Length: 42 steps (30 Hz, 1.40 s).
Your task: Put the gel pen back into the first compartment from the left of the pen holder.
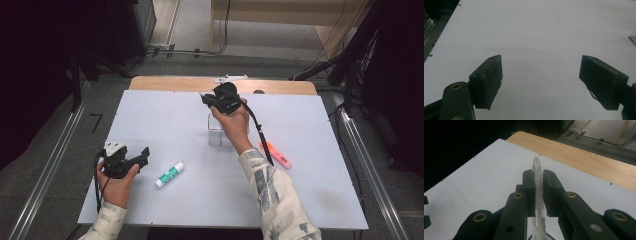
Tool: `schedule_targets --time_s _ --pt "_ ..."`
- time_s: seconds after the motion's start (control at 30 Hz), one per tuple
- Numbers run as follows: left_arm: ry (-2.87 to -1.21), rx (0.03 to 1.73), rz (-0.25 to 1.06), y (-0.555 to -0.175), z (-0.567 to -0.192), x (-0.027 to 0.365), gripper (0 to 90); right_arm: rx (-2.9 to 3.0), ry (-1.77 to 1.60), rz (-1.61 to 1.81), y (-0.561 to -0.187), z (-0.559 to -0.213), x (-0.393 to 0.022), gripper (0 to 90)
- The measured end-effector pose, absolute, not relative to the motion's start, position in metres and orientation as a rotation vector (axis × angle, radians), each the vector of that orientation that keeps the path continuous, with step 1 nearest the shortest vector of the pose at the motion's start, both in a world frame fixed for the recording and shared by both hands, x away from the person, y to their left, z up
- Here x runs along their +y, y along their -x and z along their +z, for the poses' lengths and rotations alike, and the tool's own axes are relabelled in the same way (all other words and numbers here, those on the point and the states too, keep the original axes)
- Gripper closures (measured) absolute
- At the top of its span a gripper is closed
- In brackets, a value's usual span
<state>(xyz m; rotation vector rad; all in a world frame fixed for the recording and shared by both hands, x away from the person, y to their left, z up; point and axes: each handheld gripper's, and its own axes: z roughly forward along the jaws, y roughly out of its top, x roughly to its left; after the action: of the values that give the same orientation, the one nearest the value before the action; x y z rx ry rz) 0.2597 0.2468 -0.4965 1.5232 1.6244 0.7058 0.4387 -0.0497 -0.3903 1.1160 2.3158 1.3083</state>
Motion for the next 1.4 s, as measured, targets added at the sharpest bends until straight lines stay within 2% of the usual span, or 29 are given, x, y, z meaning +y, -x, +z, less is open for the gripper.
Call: schedule_targets --time_s 0.57,1.4 --pt "-1.516 1.624 0.701 -0.26 -0.496 0.248 19.6 2.32 -1.121 1.317 -0.448 -0.393 -0.037 79.2" --pt "-1.515 1.624 0.702 -0.26 -0.497 0.248 19.6 2.315 -1.118 1.325 -0.439 -0.395 -0.044 78.8"
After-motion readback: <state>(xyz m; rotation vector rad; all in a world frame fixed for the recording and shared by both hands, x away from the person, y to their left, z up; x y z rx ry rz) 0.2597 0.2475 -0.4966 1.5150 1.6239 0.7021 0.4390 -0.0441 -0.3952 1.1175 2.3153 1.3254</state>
